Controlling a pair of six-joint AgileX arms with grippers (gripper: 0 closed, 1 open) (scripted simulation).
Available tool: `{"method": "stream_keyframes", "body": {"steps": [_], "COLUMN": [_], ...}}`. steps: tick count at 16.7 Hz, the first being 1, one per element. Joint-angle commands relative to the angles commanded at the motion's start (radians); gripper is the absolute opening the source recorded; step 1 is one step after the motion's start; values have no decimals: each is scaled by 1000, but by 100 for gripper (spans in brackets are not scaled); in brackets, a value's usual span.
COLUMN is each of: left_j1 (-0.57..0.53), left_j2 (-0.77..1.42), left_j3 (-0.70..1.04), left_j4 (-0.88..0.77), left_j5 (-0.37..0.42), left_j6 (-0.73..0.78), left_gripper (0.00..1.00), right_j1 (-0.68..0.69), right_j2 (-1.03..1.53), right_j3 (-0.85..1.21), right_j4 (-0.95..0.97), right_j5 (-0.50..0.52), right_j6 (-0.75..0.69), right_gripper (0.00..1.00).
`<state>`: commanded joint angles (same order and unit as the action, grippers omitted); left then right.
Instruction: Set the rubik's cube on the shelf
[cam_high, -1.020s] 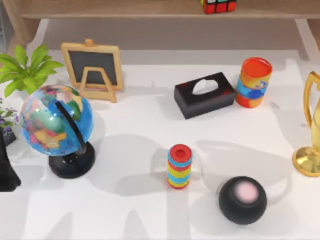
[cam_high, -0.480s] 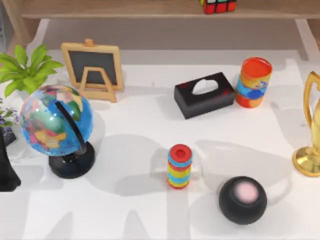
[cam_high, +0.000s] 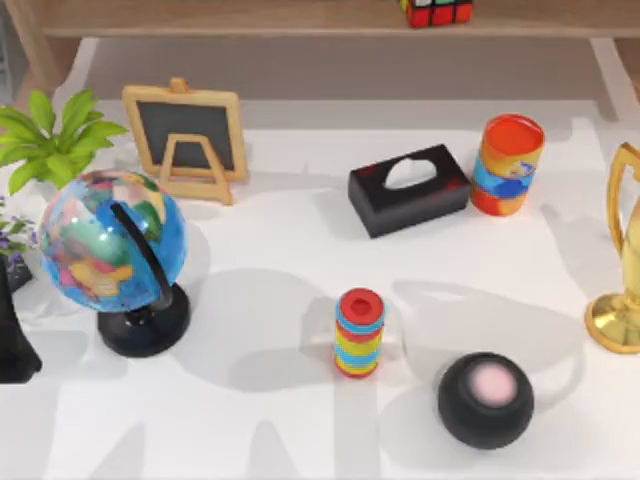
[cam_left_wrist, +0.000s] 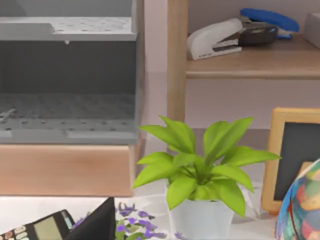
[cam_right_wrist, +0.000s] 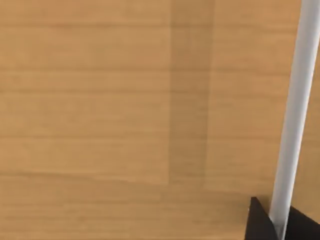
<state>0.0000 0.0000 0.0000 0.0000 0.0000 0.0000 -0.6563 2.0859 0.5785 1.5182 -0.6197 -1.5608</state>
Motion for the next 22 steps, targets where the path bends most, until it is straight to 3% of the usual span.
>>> {"method": "stream_keyframes", "body": {"steps": [5,11,17,22], "left_j1": [0,0,0,0], "left_j2": [0,0,0,0], "left_j3": [0,0,0,0], "left_j4": [0,0,0,0], "left_j5": [0,0,0,0], "left_j6": [0,0,0,0], "left_gripper": [100,100,100,100], "right_j1": [77,88,153,157], "right_j2": [56,69,149,159], "right_j3": [145,166,377,393], "right_j4": [-95,-116,-228,-248], "right_j5": [77,85,158,167], "right_j6": [9,10,10,11], "right_gripper": [0,0,0,0]}}
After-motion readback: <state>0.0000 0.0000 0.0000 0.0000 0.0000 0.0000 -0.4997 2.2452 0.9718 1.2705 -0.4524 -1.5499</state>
